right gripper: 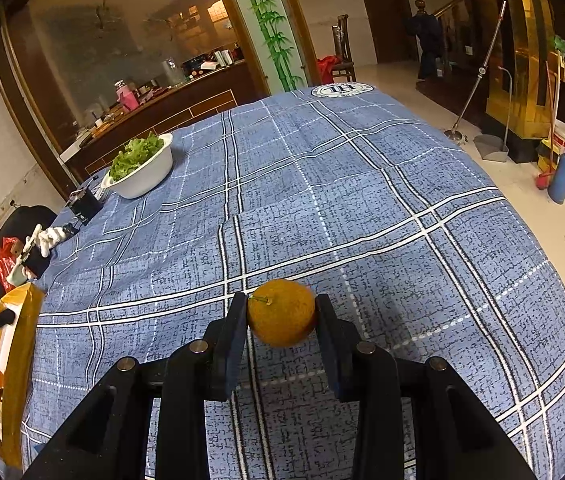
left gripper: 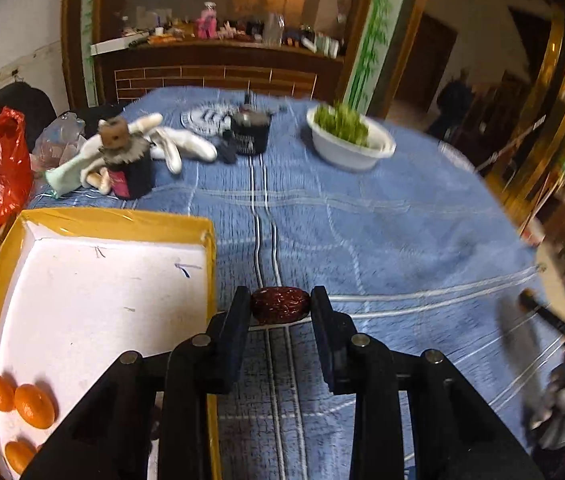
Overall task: Organize fruits
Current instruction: 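Carry the date and orange over the tray and open both tools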
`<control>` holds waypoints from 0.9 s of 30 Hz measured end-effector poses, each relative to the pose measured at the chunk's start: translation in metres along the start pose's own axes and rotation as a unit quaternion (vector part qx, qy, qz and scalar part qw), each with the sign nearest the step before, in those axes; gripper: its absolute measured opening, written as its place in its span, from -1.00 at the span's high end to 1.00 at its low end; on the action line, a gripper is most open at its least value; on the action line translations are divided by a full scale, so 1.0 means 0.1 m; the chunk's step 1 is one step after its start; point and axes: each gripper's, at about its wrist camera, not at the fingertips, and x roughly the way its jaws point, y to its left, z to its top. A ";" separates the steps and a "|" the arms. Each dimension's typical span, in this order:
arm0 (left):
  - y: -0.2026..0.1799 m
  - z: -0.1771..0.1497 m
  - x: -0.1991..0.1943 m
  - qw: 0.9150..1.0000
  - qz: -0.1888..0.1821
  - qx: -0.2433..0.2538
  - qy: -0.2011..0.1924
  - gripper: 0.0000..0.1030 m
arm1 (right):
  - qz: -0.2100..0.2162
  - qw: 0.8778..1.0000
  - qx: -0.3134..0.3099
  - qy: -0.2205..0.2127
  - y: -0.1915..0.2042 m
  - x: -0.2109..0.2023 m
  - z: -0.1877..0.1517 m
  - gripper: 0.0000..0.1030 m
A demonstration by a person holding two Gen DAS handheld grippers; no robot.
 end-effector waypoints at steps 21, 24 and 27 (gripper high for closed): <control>1.61 -0.82 -1.12 0.984 0.089 -0.145 -0.053 0.42 | 0.312 0.926 -0.142 0.160 3.11 0.02 -0.84 0.26; 1.73 -0.87 -1.09 0.983 0.097 -0.145 -0.050 0.42 | 0.311 0.919 -0.165 0.176 3.47 0.11 -1.02 0.25; 1.78 -0.90 -1.10 0.982 0.107 -0.147 -0.056 0.41 | 0.293 0.921 -0.184 0.180 3.68 0.17 -1.17 0.24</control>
